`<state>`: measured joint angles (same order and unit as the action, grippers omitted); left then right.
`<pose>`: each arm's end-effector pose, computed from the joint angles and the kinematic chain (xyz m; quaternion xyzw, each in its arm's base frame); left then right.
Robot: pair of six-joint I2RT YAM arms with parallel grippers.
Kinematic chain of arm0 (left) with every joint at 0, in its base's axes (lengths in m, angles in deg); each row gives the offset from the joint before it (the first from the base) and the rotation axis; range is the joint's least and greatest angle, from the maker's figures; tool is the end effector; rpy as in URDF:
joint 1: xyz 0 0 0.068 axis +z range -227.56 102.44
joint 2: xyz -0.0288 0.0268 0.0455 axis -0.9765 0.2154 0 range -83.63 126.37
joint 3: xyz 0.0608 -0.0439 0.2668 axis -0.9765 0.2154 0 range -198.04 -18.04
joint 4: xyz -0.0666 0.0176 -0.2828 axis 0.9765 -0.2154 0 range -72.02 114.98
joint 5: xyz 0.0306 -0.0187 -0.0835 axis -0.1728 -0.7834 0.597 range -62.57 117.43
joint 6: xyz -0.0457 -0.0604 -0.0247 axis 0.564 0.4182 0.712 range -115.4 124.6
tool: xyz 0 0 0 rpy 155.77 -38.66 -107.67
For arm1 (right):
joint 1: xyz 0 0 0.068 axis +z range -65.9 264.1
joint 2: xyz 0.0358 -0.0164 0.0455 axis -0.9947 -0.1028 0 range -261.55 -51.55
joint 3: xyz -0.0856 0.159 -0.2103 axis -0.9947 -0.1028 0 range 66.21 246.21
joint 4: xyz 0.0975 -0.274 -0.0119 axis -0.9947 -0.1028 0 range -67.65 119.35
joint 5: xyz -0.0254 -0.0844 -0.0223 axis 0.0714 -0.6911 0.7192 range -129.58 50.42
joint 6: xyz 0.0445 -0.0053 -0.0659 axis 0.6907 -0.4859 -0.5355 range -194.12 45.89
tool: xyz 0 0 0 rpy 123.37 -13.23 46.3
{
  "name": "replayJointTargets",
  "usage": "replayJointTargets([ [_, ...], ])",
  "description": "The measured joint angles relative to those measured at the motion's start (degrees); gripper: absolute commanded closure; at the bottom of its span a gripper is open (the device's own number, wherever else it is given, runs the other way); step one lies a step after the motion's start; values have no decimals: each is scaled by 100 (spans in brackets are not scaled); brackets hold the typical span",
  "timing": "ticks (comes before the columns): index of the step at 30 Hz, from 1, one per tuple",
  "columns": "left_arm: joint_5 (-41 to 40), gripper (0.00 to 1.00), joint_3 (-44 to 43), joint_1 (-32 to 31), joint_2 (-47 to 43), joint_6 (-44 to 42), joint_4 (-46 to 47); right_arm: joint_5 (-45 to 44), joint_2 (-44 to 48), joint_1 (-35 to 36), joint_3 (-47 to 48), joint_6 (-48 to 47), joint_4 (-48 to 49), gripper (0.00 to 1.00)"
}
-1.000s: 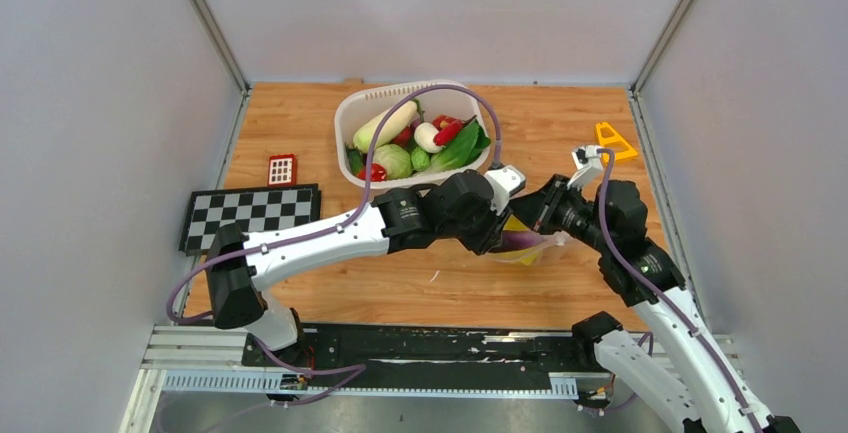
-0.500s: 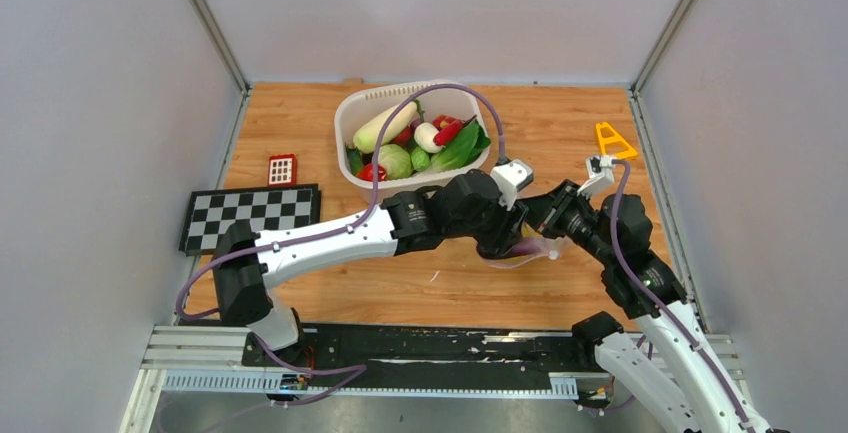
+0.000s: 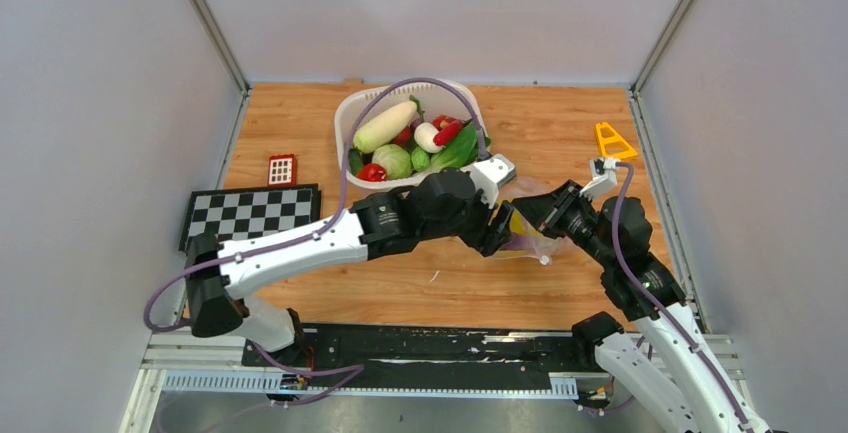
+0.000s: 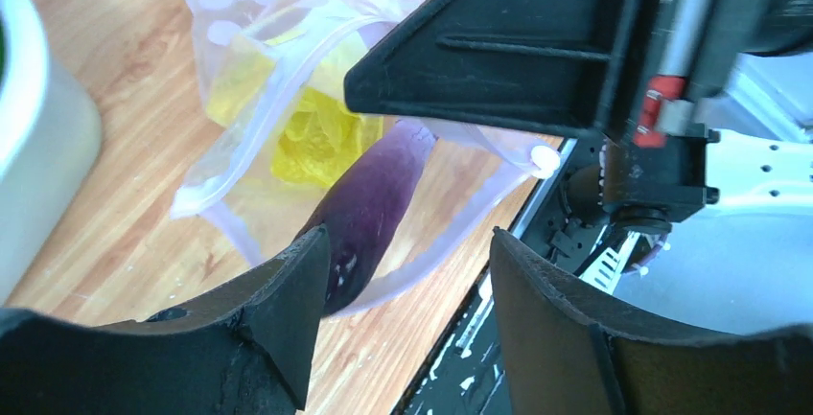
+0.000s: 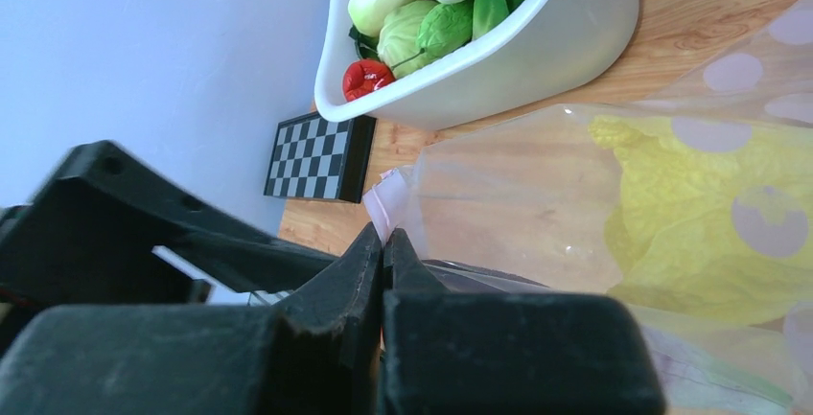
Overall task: Place the food in the zip-top bag and seal the zipper
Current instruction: Place the fake vegetable in the zipper food storage bag.
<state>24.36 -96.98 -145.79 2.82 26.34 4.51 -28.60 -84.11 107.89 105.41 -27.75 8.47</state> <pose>0.1559 -0.3804 0.3379 0.3255 0.7927 -0.3478 0.3805 0.1761 0.0919 0.3147 0.0962 0.7820 0.4131 0.4568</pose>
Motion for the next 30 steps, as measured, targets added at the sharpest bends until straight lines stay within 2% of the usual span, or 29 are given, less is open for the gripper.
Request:
replayJointTargets([
  [3,-107,24,205,0,-544,-42,-7,-79,4,0,0,-33,-7,100],
  [8,-656,24,798,-2,-1574,17,44,-109,4,0,0,-74,-13,100],
  [11,-839,26,1150,0,-1858,52,92,-107,2,0,0,-109,-26,100],
  [18,-522,28,1766,-4,-1596,153,369,-98,-31,0,31,-175,-57,100],
  [26,-289,32,1875,-4,-1119,452,1062,-52,-35,0,39,-210,-114,100],
  [30,-284,33,1766,-4,-684,505,1128,-37,-35,0,50,-219,-125,100],
])
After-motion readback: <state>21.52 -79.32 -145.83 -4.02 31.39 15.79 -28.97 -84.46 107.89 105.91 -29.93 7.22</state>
